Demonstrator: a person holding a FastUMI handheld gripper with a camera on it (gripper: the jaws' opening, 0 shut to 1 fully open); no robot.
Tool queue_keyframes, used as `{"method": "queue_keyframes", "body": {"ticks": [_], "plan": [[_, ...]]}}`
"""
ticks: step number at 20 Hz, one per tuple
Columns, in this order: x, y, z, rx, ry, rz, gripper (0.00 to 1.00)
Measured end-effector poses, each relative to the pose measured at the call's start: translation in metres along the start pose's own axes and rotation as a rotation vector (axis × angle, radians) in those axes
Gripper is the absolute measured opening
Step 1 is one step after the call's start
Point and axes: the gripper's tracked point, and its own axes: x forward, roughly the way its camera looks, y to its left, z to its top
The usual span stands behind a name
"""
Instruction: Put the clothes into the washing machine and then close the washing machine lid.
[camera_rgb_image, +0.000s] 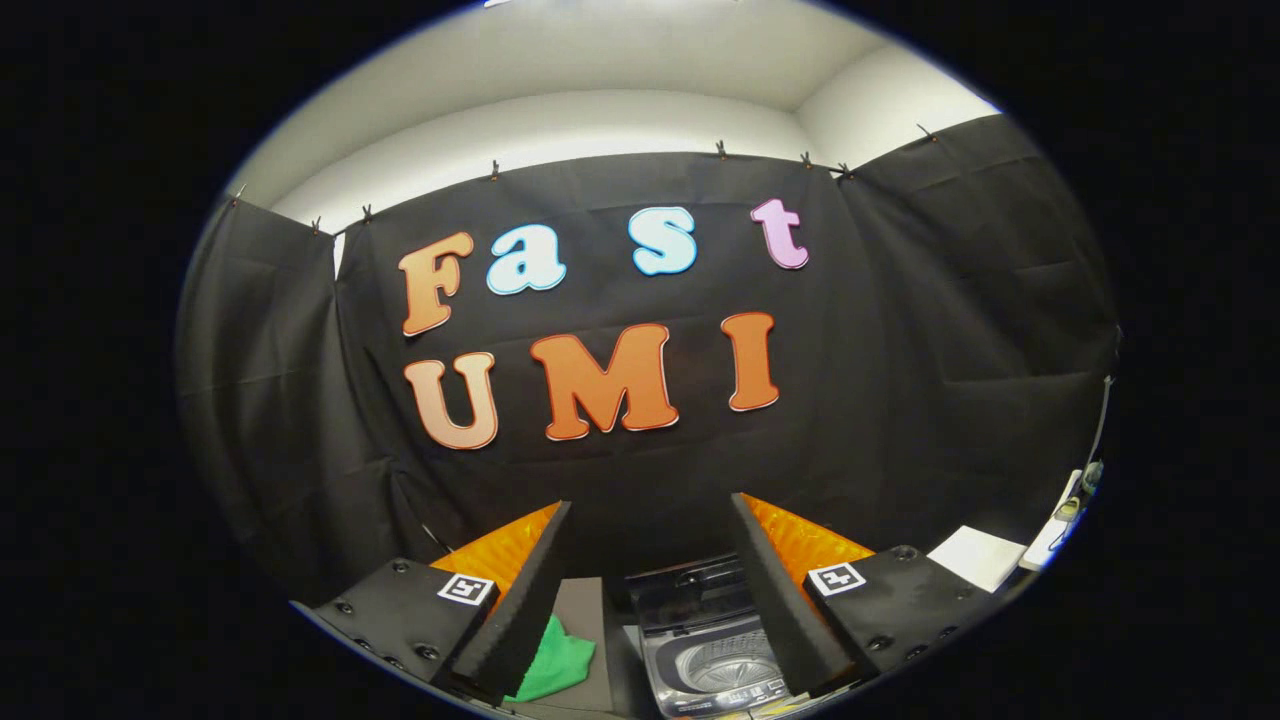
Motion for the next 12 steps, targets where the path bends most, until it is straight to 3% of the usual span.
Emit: {"method": "queue_keyframes", "body": {"ticks": [12], "plan": [[0.015,0.131,-0.085,-0.043,0.156,0.218,0.98]]}}
